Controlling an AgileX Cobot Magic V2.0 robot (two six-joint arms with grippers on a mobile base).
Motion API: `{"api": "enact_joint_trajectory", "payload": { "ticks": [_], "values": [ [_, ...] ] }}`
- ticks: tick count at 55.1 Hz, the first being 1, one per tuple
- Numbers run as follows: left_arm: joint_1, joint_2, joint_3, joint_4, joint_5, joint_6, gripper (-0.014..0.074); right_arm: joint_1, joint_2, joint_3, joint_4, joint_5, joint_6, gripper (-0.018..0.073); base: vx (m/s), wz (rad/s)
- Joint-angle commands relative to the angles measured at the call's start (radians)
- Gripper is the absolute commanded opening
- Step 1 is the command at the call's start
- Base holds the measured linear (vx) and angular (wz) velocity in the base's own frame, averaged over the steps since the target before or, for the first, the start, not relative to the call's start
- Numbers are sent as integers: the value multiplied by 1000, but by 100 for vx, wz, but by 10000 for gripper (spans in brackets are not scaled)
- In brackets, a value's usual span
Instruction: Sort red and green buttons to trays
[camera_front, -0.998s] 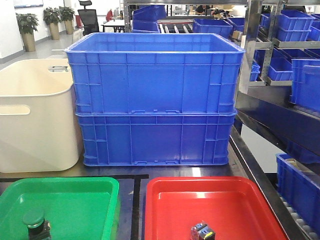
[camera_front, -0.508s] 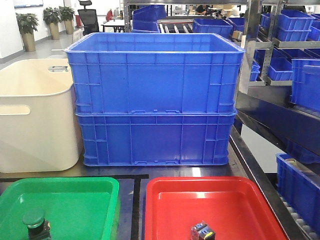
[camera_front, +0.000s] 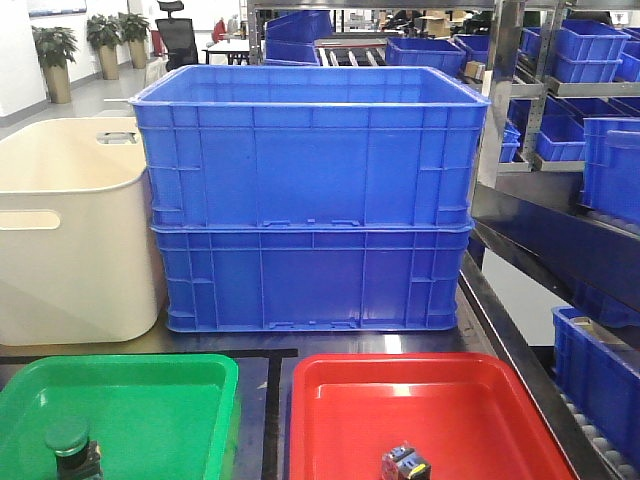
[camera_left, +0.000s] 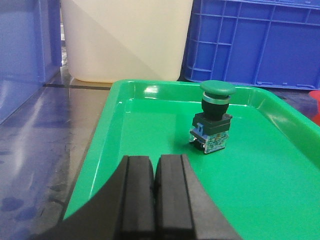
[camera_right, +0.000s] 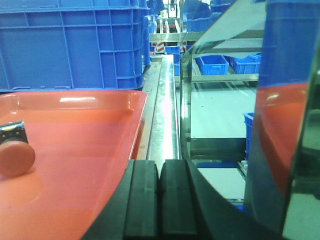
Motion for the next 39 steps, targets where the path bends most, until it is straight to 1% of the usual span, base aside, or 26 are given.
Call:
{"api": "enact_joint_trajectory", "payload": {
  "ticks": [1,39],
  "values": [
    [-1,-15,-19,-8,-79,-6,-7,2,-9,13,-5,-79,-10,-9,0,0],
    [-1,-15,-19,-8,-79,-6,-7,2,-9,13,-5,-79,-10,-9,0,0]
  ]
}}
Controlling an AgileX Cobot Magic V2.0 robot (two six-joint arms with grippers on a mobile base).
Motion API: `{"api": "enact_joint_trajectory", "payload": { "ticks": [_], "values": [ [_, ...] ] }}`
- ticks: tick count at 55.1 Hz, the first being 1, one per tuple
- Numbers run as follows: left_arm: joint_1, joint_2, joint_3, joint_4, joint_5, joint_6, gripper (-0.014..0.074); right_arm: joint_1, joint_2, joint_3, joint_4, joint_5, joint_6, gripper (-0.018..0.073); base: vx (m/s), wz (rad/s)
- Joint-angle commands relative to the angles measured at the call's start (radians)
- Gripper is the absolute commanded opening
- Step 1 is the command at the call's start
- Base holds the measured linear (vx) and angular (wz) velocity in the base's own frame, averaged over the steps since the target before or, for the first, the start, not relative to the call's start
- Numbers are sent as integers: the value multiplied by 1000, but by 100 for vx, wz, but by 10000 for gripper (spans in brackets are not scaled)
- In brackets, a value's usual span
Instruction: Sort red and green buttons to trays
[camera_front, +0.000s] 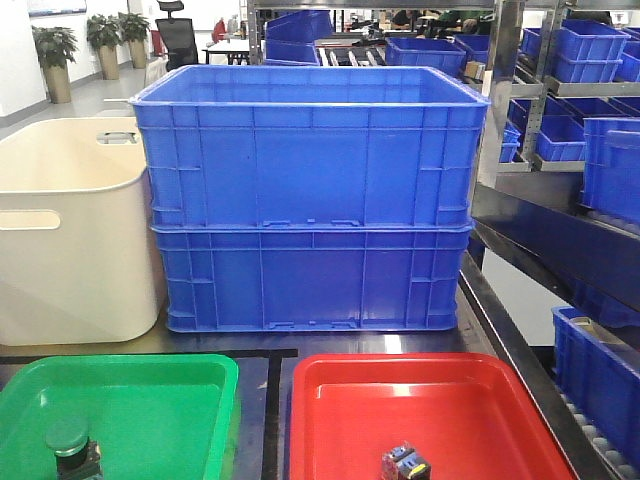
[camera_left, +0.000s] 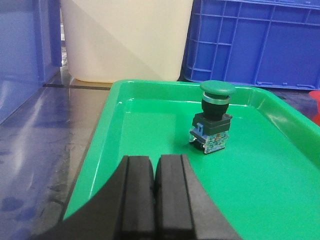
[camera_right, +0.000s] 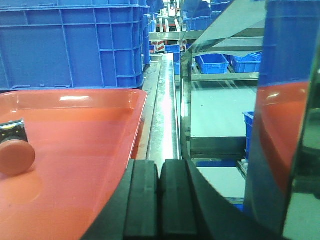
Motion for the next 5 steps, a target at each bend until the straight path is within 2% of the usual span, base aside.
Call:
{"api": "enact_joint_trajectory", "payload": {
  "ticks": [1,5],
  "values": [
    [-1,-15,-19,-8,-79,-6,-7,2,-9,13,-5,-82,-10,-9,0,0],
    [-1,-15,-19,-8,-79,-6,-7,2,-9,13,-5,-82,-10,-9,0,0]
  ]
}}
